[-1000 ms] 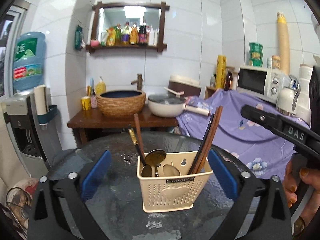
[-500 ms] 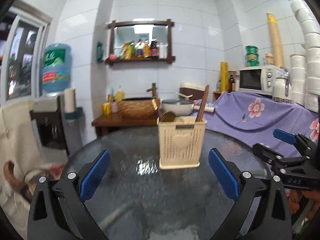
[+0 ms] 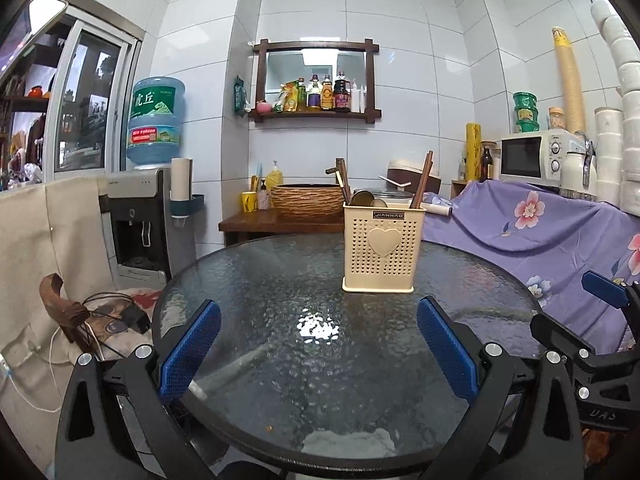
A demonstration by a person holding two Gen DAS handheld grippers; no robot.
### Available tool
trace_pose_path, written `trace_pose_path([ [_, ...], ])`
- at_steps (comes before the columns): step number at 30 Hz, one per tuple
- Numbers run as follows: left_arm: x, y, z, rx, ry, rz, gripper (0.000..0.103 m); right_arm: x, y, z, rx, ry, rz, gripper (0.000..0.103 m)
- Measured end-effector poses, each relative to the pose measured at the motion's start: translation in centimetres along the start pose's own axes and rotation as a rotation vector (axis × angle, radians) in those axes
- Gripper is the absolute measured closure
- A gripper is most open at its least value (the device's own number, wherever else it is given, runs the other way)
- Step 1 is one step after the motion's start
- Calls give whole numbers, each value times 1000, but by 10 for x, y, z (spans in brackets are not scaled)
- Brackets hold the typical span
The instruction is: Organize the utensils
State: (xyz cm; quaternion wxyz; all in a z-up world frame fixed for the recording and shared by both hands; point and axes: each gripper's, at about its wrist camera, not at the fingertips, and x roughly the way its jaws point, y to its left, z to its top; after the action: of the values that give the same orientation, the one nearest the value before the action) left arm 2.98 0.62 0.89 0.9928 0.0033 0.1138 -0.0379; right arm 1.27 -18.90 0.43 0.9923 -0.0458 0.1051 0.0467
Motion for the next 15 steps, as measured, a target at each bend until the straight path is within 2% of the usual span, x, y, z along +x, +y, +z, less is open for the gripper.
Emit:
trace_pose_path([
  [6, -8, 0, -8, -6, 17, 5, 7, -14, -9, -7, 29, 15, -8, 6],
  [15, -11, 2, -10, 3, 15, 20, 7, -8, -18, -5, 50, 36, 1, 6],
])
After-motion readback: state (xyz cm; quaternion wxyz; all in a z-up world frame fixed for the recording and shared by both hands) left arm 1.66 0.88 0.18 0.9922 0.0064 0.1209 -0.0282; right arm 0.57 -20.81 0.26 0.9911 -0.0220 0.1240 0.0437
